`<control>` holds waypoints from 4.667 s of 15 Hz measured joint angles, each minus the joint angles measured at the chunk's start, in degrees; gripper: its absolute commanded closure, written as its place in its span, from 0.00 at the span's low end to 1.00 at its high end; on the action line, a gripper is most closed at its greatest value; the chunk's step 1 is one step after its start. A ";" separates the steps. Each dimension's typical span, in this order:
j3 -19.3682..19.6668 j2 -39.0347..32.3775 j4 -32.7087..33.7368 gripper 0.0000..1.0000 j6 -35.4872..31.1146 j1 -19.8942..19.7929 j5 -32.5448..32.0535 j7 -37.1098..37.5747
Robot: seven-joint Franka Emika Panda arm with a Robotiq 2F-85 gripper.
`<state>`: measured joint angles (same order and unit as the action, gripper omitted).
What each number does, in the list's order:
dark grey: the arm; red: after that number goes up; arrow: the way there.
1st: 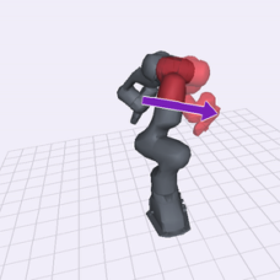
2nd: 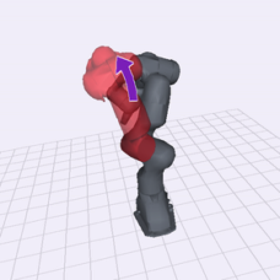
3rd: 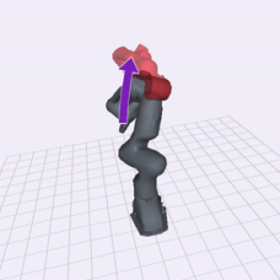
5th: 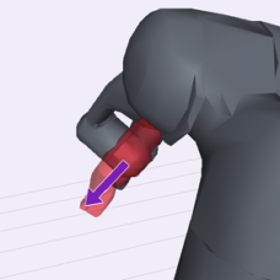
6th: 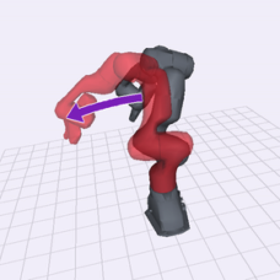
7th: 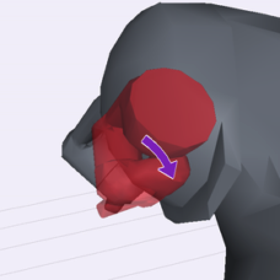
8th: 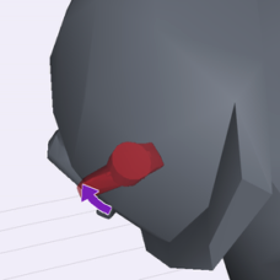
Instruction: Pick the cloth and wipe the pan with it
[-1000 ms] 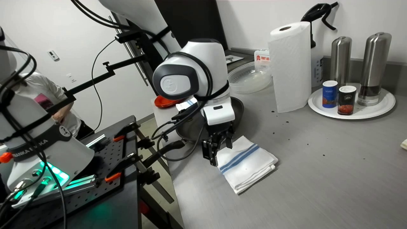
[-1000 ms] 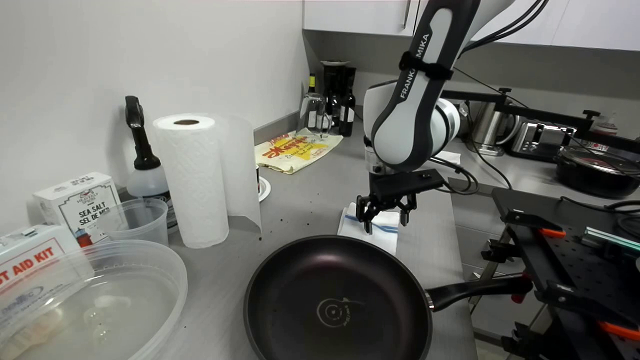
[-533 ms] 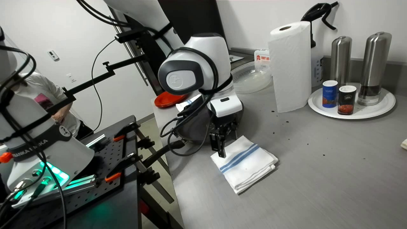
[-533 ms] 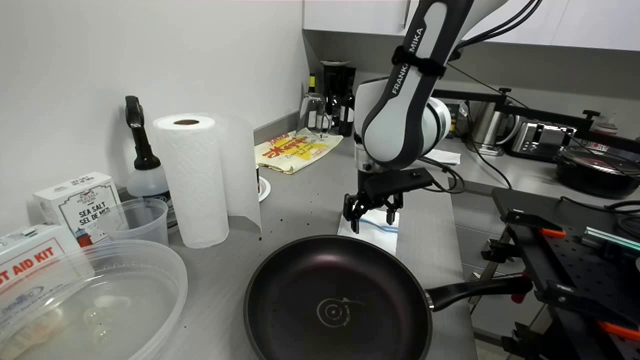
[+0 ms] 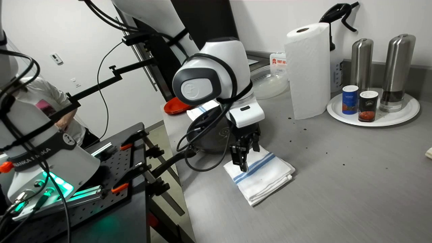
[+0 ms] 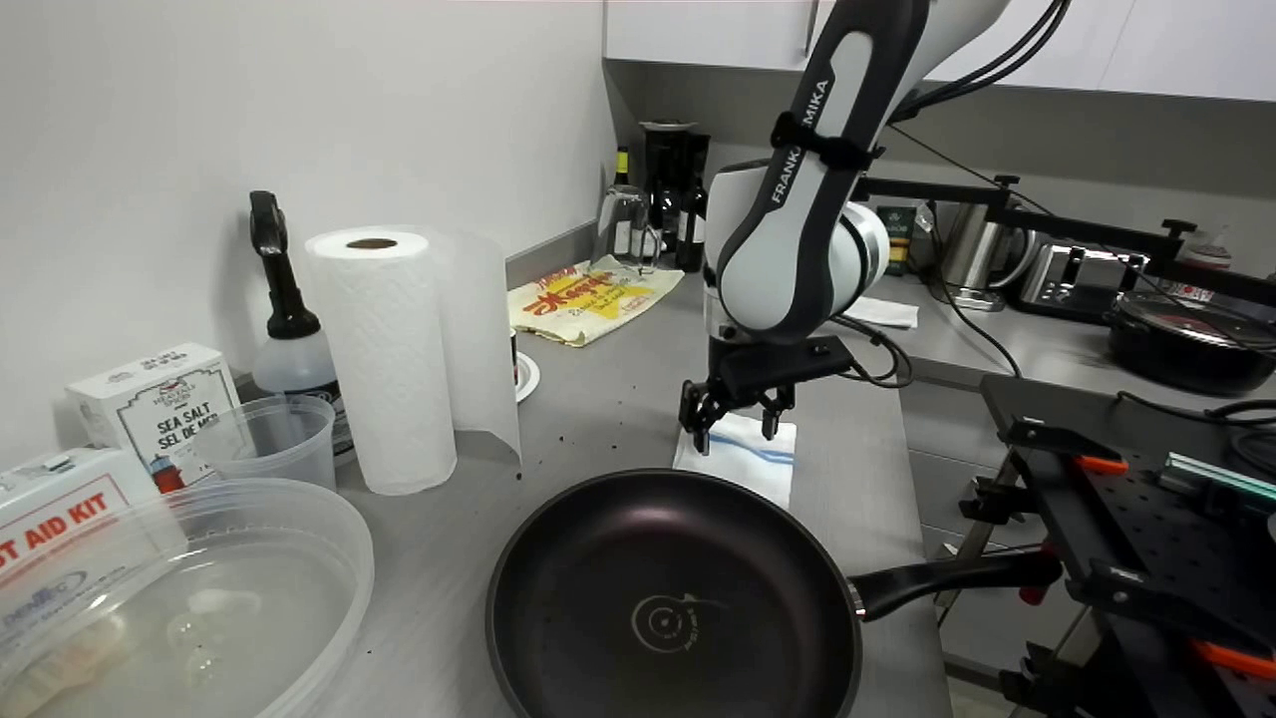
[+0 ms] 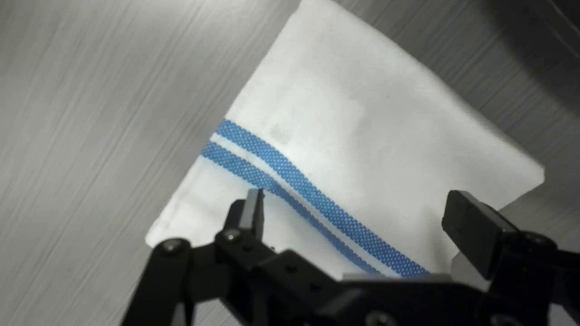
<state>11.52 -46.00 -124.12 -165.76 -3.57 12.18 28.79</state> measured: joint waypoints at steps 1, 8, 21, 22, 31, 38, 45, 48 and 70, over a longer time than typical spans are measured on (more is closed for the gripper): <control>0.27 -0.32 0.09 0.00 0.00 -0.03 0.00 -0.03; -0.01 -2.53 1.12 0.00 0.00 -1.38 0.00 -0.77; -0.93 -3.04 2.43 1.00 0.48 -2.68 0.14 -0.88; -0.93 -3.00 2.43 0.97 0.49 -2.77 0.15 -0.88; -0.95 -3.03 2.53 0.45 0.55 -2.79 0.28 -0.88; -1.20 -3.40 2.74 0.81 0.57 -3.29 0.64 -0.99; -1.27 -2.95 3.41 1.00 2.44 -4.08 0.76 -1.23; -1.55 -2.85 3.77 0.98 3.37 -4.59 0.95 -1.80; -9.02 12.06 -1.94 0.98 4.46 -6.92 4.23 -10.83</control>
<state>2.50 -33.94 -126.06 -161.30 -10.49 16.41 17.96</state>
